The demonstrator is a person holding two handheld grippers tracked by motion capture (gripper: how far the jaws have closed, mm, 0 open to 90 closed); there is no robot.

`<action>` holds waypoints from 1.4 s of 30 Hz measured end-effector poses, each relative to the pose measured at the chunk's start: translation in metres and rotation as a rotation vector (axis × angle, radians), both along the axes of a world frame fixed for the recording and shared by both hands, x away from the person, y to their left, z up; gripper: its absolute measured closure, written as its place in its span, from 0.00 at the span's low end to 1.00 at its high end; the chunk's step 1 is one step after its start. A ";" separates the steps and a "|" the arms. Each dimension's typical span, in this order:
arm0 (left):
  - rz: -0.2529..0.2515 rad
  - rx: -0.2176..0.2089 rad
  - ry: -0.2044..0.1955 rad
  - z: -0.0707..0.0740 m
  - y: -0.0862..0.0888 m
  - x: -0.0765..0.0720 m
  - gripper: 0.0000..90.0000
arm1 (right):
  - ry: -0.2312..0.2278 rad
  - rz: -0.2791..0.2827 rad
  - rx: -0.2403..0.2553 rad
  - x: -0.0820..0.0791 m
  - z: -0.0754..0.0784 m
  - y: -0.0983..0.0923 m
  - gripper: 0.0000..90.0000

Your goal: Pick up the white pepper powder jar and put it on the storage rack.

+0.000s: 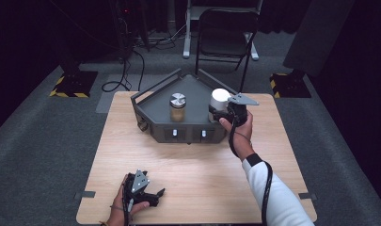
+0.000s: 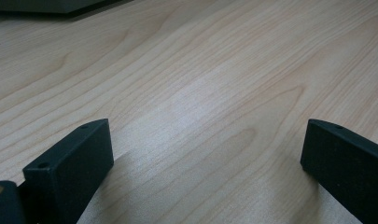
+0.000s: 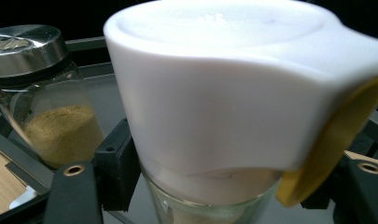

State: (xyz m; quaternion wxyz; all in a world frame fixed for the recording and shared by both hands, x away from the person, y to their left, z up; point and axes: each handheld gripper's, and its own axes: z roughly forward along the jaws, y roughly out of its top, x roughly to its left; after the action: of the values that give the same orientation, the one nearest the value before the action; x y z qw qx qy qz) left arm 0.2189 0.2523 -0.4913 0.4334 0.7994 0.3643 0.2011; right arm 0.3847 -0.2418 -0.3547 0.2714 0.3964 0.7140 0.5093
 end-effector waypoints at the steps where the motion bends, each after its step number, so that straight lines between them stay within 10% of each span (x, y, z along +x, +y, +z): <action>1: 0.000 0.000 0.000 0.000 0.000 0.000 0.02 | -0.002 0.000 -0.003 0.000 0.000 0.001 0.33; 20: 0.000 -0.001 0.001 0.000 0.000 0.000 0.03 | -0.032 0.016 -0.006 -0.002 -0.006 -0.003 0.09; 42: 0.000 0.000 0.001 0.000 0.000 0.000 0.03 | -0.055 0.060 -0.006 -0.027 0.032 -0.037 0.04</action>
State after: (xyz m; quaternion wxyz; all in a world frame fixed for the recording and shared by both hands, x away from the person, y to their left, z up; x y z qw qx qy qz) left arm 0.2191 0.2524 -0.4912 0.4333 0.7995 0.3645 0.2004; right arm 0.3578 -0.2787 -0.3232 0.2767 0.3600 0.7192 0.5259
